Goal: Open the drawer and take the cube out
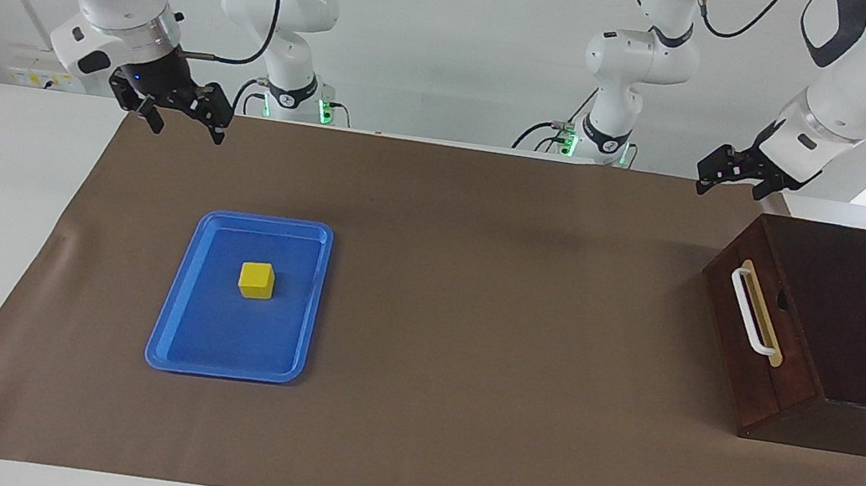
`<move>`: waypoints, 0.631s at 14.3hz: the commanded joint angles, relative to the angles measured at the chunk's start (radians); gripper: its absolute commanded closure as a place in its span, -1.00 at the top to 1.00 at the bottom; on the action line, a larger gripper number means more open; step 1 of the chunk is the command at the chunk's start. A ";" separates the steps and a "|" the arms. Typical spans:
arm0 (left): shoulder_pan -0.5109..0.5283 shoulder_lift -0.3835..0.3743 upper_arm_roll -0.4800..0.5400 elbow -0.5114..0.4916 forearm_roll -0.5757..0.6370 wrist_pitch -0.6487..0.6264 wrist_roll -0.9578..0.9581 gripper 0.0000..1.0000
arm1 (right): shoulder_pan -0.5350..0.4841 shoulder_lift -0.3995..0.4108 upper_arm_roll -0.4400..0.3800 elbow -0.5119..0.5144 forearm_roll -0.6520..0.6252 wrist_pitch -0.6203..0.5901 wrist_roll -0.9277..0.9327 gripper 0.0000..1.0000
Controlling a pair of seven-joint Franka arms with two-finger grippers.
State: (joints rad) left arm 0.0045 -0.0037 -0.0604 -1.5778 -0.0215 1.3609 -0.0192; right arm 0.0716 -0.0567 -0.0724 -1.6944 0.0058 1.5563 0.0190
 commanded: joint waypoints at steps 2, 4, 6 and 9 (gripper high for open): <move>-0.015 -0.009 0.011 -0.028 -0.008 0.035 0.013 1.00 | -0.009 -0.012 0.008 -0.016 -0.018 0.001 -0.030 1.00; -0.018 -0.012 0.013 -0.040 -0.008 0.053 0.013 1.00 | -0.012 -0.014 0.008 -0.021 -0.018 -0.001 -0.030 1.00; -0.018 -0.013 0.017 -0.045 -0.008 0.053 0.013 1.00 | -0.012 -0.012 0.008 -0.019 -0.020 -0.007 -0.036 1.00; -0.018 -0.016 0.021 -0.048 -0.008 0.058 0.013 1.00 | -0.010 -0.012 0.008 -0.019 -0.020 -0.008 -0.040 1.00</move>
State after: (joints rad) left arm 0.0033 -0.0031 -0.0592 -1.6032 -0.0215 1.3961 -0.0174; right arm 0.0717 -0.0567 -0.0716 -1.6996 0.0053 1.5522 0.0103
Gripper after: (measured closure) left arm 0.000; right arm 0.000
